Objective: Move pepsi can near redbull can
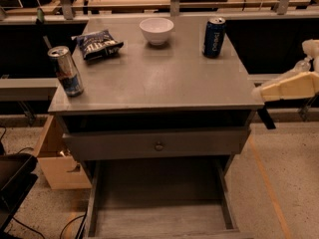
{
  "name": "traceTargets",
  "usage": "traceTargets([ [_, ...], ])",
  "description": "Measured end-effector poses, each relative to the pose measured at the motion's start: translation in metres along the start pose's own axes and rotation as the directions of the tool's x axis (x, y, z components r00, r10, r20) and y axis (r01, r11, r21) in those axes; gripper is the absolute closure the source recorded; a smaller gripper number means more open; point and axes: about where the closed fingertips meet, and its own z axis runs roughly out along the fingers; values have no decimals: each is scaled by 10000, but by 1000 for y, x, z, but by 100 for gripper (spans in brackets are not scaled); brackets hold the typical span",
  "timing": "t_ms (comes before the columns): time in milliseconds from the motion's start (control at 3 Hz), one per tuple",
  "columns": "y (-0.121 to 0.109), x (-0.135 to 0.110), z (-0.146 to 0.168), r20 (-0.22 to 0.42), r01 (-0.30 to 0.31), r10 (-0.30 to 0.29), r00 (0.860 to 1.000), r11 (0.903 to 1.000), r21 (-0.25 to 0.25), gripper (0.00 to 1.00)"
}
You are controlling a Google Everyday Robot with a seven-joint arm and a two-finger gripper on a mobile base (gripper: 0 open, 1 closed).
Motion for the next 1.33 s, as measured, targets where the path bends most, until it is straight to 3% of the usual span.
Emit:
traceTargets([
  [333, -18, -15, 2, 553, -172, 133, 9984, 9974, 702, 0],
  [667, -17, -18, 5, 670, -227, 181, 9976, 9973, 695, 0],
  [1000, -34, -29, 48, 1058, -243, 150, 9943, 9959, 873, 0],
  [1333, -85, -41, 116, 2029, -767, 426, 9783, 9836, 1633, 0],
])
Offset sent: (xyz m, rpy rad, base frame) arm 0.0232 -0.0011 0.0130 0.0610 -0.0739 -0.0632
